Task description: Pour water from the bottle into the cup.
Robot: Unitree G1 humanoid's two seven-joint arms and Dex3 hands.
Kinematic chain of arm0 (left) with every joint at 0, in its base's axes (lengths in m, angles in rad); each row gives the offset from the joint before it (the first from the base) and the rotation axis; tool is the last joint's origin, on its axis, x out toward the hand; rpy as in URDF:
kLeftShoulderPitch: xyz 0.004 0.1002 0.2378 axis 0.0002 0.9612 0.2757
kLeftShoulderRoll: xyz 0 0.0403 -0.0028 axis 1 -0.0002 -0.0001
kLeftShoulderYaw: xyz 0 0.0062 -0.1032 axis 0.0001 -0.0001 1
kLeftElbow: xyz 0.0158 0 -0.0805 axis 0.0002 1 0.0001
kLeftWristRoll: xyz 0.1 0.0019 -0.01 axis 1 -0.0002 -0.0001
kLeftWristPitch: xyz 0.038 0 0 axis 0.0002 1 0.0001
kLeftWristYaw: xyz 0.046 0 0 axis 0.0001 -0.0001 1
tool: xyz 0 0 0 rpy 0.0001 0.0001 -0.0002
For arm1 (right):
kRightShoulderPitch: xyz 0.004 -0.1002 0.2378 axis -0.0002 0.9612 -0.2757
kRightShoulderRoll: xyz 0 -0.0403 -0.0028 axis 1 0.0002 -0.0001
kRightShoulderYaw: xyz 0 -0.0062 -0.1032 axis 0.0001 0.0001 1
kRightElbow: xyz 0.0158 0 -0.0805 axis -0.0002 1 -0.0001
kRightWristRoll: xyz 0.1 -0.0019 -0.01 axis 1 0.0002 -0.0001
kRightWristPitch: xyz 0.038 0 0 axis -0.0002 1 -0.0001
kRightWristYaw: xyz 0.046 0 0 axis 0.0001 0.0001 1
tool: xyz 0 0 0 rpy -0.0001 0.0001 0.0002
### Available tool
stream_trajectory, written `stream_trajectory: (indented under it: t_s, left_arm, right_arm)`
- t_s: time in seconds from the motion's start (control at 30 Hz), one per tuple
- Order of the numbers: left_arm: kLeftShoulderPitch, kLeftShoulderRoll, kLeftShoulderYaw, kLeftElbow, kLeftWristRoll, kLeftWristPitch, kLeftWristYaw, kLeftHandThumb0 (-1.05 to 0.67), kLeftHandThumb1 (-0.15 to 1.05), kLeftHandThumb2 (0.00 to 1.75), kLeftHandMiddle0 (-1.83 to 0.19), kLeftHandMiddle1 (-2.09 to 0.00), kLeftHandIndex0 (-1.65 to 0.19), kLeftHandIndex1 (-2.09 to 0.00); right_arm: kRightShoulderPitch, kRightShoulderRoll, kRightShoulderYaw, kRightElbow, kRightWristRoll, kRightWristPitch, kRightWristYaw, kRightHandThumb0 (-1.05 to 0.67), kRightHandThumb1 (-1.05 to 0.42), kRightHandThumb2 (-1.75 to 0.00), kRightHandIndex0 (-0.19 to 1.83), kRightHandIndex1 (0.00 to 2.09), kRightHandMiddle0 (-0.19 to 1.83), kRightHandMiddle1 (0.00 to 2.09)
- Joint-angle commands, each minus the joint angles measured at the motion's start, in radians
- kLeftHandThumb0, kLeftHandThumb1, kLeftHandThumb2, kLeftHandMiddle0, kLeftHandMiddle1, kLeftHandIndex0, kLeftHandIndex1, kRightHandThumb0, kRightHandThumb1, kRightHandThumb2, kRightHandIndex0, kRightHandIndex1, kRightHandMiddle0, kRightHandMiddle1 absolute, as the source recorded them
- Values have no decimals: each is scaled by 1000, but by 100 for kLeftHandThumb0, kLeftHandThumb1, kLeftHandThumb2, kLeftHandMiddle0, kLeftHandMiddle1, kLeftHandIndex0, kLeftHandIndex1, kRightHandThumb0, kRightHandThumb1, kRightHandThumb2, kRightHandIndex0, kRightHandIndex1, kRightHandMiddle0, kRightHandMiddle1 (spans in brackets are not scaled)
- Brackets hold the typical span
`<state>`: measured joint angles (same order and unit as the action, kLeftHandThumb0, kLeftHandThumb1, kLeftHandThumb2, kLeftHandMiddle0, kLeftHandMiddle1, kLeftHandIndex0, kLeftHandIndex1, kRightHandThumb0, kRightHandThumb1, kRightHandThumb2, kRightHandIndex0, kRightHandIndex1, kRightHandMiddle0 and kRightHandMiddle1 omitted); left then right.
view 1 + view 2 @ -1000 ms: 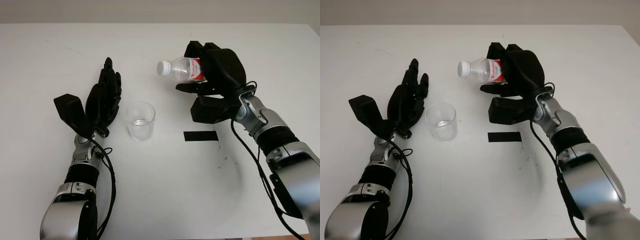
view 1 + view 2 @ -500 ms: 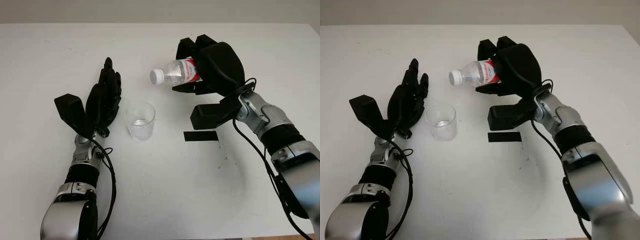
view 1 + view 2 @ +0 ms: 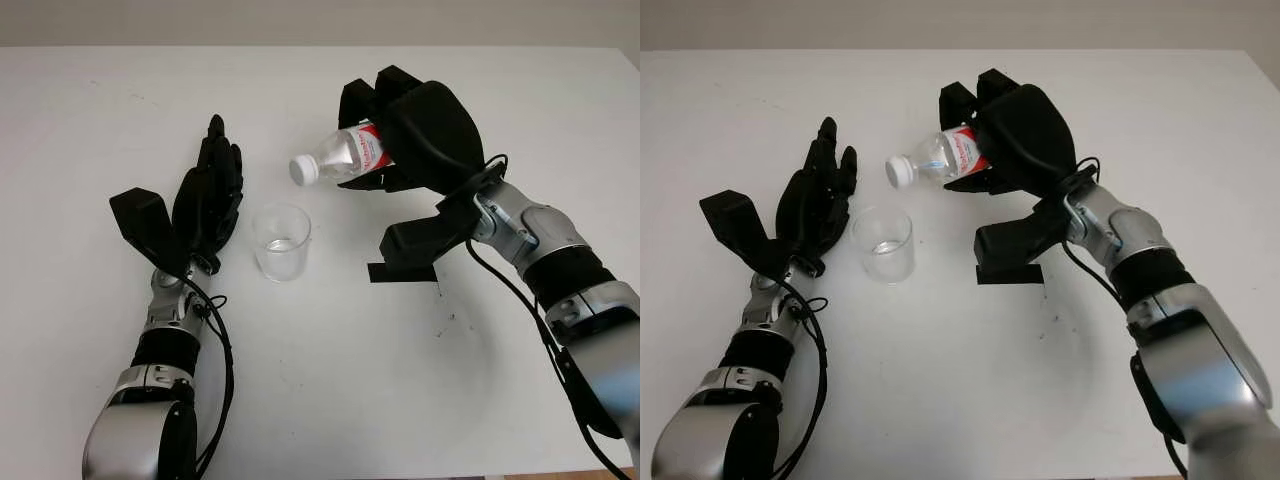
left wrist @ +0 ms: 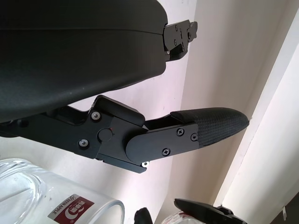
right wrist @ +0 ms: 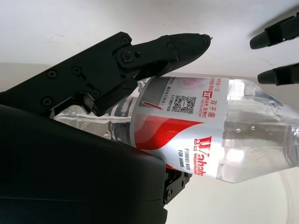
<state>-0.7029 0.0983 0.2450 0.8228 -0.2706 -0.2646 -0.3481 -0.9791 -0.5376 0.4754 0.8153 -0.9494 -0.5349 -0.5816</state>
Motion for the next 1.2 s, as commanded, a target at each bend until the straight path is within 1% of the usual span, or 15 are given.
stream_trajectory:
  t_s: [0.0, 0.23, 0.57, 0.77, 0.87, 0.97, 1.17]
  left_arm:
    - [31, -13, -4, 31, 3, 8, 3, -84, 105, 63, 19, 0, 19, 0]
    - [30, -12, -2, 33, -1, 8, -7, -84, 105, 63, 19, 0, 19, 0]
    - [27, -13, -5, 38, 4, 2, 1, -84, 105, 65, 19, 0, 19, 0]
    - [25, -17, -3, 36, 1, 8, 6, -84, 105, 63, 19, 0, 19, 0]
    - [25, -17, -4, 38, 2, 3, 3, -84, 105, 64, 19, 0, 19, 0]
    - [24, -17, -1, 42, -3, 3, -5, -84, 105, 63, 19, 0, 19, 0]
    - [23, -18, -1, 42, -3, 5, 0, -83, 105, 64, 19, 0, 19, 0]
  right_arm:
    - [-30, -19, 11, -24, -23, 4, -25, -53, -105, -35, 125, 209, 85, 209]
    - [-52, -35, 58, -46, -127, 14, -119, -56, -105, -41, 124, 209, 87, 209]
    - [-63, -39, 66, -89, -164, 29, -178, -54, -105, -43, 133, 209, 90, 209]
    - [-76, -49, 81, -116, -220, 61, -233, -55, -105, -48, 130, 209, 90, 209]
    - [-85, -55, 93, -127, -259, 86, -270, -55, -105, -51, 129, 209, 89, 209]
    - [-92, -63, 100, -143, -280, 95, -272, -55, -105, -54, 129, 209, 87, 209]
    - [-99, -72, 119, -150, -316, 113, -293, -55, -105, -54, 127, 209, 81, 209]
